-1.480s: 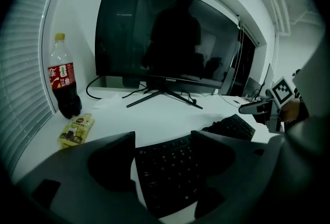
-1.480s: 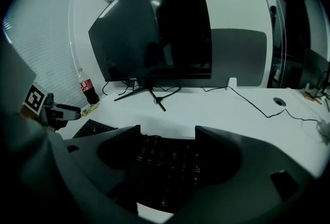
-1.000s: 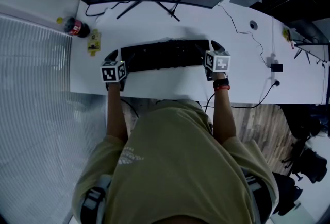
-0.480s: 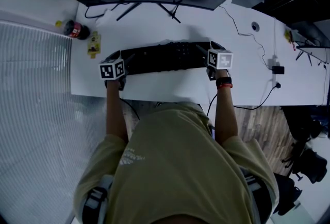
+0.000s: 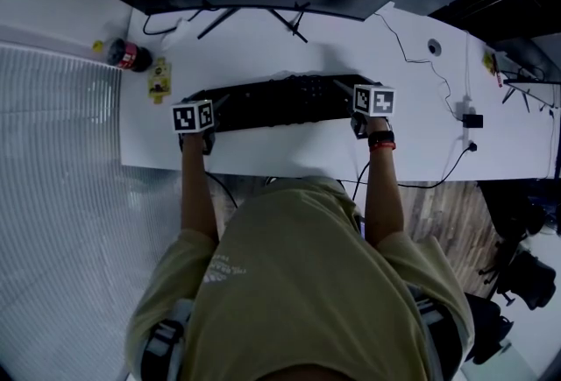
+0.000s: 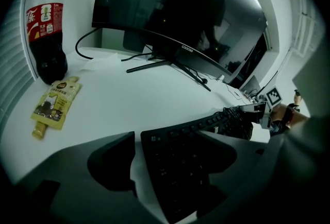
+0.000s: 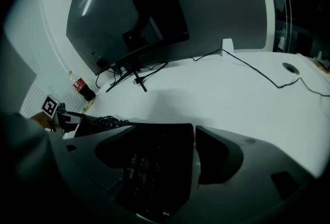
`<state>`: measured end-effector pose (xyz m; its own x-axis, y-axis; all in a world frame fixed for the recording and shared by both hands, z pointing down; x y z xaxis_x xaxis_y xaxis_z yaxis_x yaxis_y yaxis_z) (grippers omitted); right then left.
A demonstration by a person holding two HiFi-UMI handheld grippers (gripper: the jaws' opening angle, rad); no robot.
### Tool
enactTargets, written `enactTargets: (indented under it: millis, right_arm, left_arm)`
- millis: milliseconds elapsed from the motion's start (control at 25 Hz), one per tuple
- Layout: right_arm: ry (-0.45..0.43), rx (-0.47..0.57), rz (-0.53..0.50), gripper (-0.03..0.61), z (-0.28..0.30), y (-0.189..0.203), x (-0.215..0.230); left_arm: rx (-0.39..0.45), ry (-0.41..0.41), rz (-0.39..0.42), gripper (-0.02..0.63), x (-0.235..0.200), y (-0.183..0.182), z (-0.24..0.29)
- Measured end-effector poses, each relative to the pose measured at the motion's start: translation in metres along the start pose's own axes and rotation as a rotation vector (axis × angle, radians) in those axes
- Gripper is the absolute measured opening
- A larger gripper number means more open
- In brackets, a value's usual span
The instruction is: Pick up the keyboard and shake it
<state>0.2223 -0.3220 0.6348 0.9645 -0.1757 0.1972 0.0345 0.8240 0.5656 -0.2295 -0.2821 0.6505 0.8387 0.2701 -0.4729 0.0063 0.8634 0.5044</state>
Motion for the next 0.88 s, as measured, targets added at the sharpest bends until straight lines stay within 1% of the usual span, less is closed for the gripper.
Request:
enactTargets:
  millis: [120,200,280,440,640,880]
  right_arm:
    - [-0.009,-0.027,0.011,0.365,0.002,0.0,-0.001]
    - [-0.009,-0.046,0.003,0.359,0.003,-0.003,-0.002]
    - [0.0,-0.072,0.004,0.359,0.003,-0.006,-0.003]
    - [0.031,-0.095,0.015,0.359,0.001,-0.008,-0.007]
    - [0.049,-0.102,0.015,0.359,-0.002,-0.009,-0.011]
    - [0.061,-0.081,0.014,0.359,-0.011,-0.01,-0.013]
  left_arm:
    - [-0.02,0.021,-0.004,0.367,0.0,0.0,-0.001]
    - [-0.034,0.029,-0.022,0.319,0.001,-0.003,0.0]
    - [-0.056,0.019,-0.047,0.314,0.003,-0.006,0.0]
    - [-0.086,-0.009,-0.062,0.314,0.005,-0.01,0.0]
    - [-0.079,-0.027,-0.069,0.314,0.008,-0.01,-0.003]
    - [-0.053,-0.048,-0.065,0.313,0.015,-0.01,-0.01]
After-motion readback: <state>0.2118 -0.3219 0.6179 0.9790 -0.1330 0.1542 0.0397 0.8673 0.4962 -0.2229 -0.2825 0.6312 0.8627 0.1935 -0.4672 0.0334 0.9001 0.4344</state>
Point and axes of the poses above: the fingertips, and each gripper's own axes: z forward along the fingers, x to its right, y out of its underside, the point moved 10 cm from there along -z, backward along the fingers, and after that the axes turned 9 degrees about y, right-handed, at the moved point
